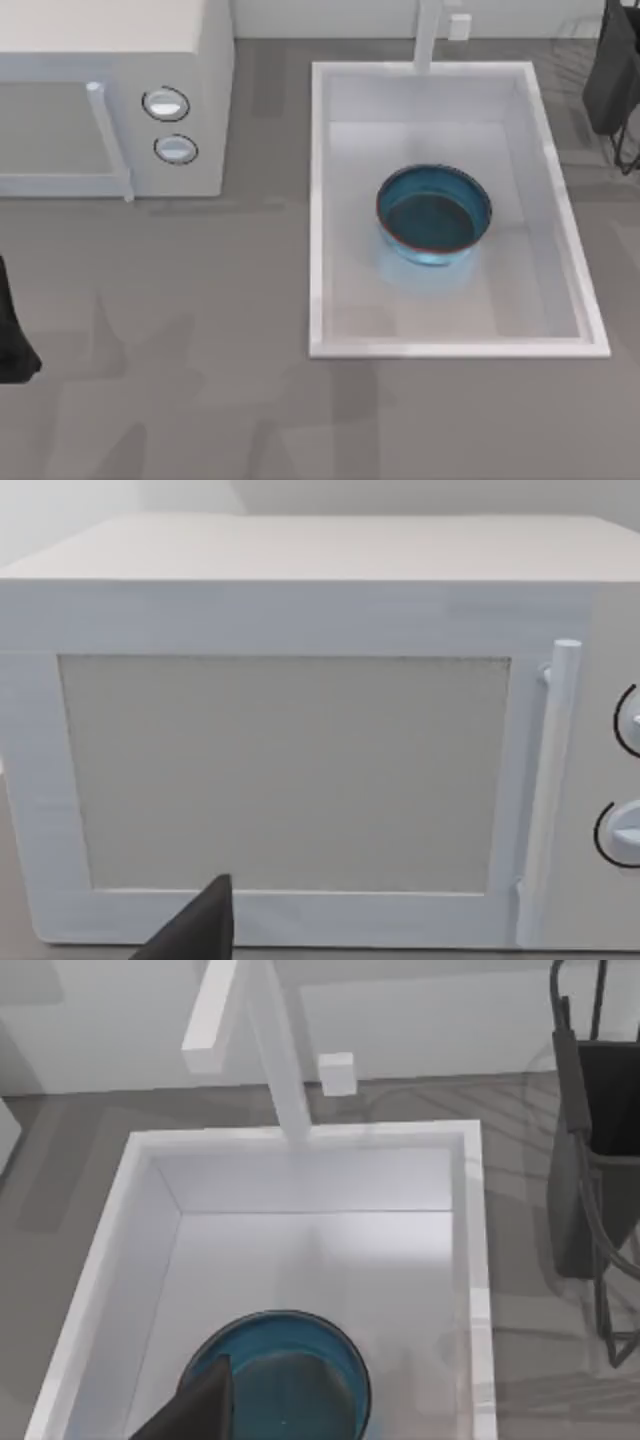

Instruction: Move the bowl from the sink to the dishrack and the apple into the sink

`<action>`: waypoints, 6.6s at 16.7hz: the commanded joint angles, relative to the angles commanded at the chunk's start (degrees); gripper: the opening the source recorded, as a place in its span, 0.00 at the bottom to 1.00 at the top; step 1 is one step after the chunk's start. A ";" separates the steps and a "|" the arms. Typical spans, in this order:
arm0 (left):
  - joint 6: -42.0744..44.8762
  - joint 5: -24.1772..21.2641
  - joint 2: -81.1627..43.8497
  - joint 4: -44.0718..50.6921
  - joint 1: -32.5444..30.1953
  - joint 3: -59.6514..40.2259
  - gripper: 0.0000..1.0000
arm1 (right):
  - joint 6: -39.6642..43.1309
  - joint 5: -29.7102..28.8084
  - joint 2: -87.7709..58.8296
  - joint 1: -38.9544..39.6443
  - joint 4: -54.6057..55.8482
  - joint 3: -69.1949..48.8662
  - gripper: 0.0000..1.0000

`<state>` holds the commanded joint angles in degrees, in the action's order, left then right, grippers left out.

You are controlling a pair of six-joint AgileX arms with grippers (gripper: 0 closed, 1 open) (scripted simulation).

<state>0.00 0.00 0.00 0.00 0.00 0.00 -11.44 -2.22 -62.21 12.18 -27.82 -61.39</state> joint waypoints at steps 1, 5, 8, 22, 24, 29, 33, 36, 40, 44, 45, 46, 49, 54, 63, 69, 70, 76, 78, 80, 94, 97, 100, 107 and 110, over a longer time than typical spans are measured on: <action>0.00 0.00 0.00 0.00 0.00 0.00 1.00 | -1.18 -0.33 -6.43 1.18 -3.07 -5.78 1.00; 0.00 0.00 0.00 0.00 0.00 0.00 1.00 | -6.15 -1.62 -32.31 6.00 -15.56 -28.84 1.00; 0.00 0.00 0.00 0.00 0.00 0.00 1.00 | -9.95 -2.47 -50.62 9.47 -24.49 -45.23 1.00; 0.00 0.00 0.00 0.00 0.00 0.00 1.00 | -19.41 -4.23 -91.27 17.72 -44.05 -83.78 1.00; 0.00 0.00 0.00 0.00 0.00 0.00 1.00 | -19.41 -4.23 -91.27 17.72 -44.05 -83.78 1.00; 0.00 0.00 0.00 0.00 0.00 0.00 1.00 | -18.98 -4.20 -94.26 17.28 -40.49 -83.26 1.00; 0.00 0.00 0.00 0.00 0.00 0.00 1.00 | -18.52 -4.21 -99.83 16.80 -34.12 -82.50 1.00; 0.00 0.00 0.00 0.00 0.00 0.00 1.00 | -18.36 -4.21 -101.76 16.63 -31.92 -82.24 1.00; 0.00 0.00 0.00 0.00 0.00 0.00 1.00 | -18.36 -4.21 -101.76 16.63 -31.92 -82.24 0.92; 0.00 0.00 0.00 0.00 0.00 0.00 1.00 | -18.36 -4.21 -101.76 16.63 -31.92 -82.24 0.62; 0.00 0.00 0.00 0.00 0.00 0.00 1.00 | -18.36 -4.21 -101.76 16.63 -31.92 -82.24 0.55; 0.00 0.00 0.00 0.00 0.00 0.00 1.00 | -18.36 -4.21 -101.76 16.63 -31.92 -82.24 0.47; 0.00 0.00 0.00 0.00 0.00 0.00 1.00 | -18.36 -4.21 -101.76 16.63 -31.92 -82.24 0.25; 0.00 0.00 0.00 0.00 0.00 0.00 1.00 | -18.36 -4.21 -101.76 16.63 -31.92 -82.24 0.00; 0.00 0.00 0.00 0.00 0.00 0.00 1.00 | -18.69 -4.30 -100.59 16.91 -32.29 -81.58 0.00; 0.00 0.00 0.00 0.00 0.00 0.00 1.00 | -25.12 -5.10 -85.32 23.88 -39.77 -72.59 0.00; 0.00 0.00 0.00 0.00 0.00 0.00 1.00 | -26.81 -5.30 -81.35 25.55 -41.65 -70.34 0.00; 0.00 0.00 0.00 0.00 0.00 0.00 1.00 | -37.82 -6.62 -55.34 36.48 -53.82 -56.00 0.00; 0.00 0.00 0.00 0.00 0.00 0.00 1.00 | -41.08 -7.03 -47.90 39.71 -57.36 -51.89 0.00; 0.00 0.00 0.00 0.00 0.00 0.00 1.00 | -43.66 -7.36 -42.39 42.32 -60.19 -48.63 0.00; 0.00 0.00 0.00 0.00 0.00 0.00 1.00 | -35.08 -4.75 -35.68 33.14 -52.23 -41.62 0.00; 0.00 0.00 0.00 0.00 0.00 0.00 1.00 | -26.34 0.79 -30.75 22.41 -39.74 -38.80 0.00; 0.00 0.00 0.00 0.00 0.00 0.00 1.00 | -20.36 6.76 -25.76 9.97 -21.72 -35.99 0.00; 0.00 0.00 0.00 0.00 0.00 0.00 1.00 | -2.43 18.90 -19.76 -23.85 15.88 -23.17 0.00; 0.00 0.00 0.00 0.00 0.00 0.00 1.00 | 6.35 22.62 -15.75 -32.51 23.67 -17.20 0.00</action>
<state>0.00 0.00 0.00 0.00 0.00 0.00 -5.09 20.41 -77.95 -20.33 -4.16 -78.59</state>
